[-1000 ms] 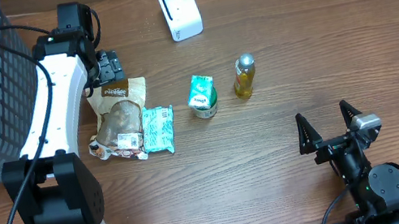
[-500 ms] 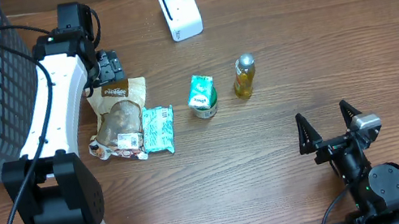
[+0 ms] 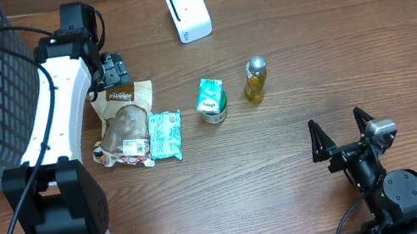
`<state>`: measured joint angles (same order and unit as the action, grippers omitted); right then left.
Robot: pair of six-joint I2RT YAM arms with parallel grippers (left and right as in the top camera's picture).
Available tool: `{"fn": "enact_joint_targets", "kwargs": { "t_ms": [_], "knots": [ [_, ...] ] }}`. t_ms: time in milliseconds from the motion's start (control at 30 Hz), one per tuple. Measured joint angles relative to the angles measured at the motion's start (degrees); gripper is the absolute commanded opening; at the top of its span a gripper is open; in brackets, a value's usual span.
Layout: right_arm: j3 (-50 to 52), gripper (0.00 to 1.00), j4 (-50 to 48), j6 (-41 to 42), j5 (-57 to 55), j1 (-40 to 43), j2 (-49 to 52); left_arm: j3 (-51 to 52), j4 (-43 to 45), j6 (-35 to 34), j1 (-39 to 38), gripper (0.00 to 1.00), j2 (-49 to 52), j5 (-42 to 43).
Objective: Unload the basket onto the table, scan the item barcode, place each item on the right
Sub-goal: 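Reach the right gripper left toward the green tissue packet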
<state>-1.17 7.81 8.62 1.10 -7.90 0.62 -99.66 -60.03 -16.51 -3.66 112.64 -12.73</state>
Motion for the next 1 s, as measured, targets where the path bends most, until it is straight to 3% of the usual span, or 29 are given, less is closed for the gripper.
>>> {"fn": "enact_joint_targets", "kwargs": {
  "t_ms": [1000],
  "knots": [
    [-14.3,1.0,6.4,0.6,0.0,0.0,3.0,0.0,0.0,0.0,0.0,0.99,0.0,0.0]
  ]
}}
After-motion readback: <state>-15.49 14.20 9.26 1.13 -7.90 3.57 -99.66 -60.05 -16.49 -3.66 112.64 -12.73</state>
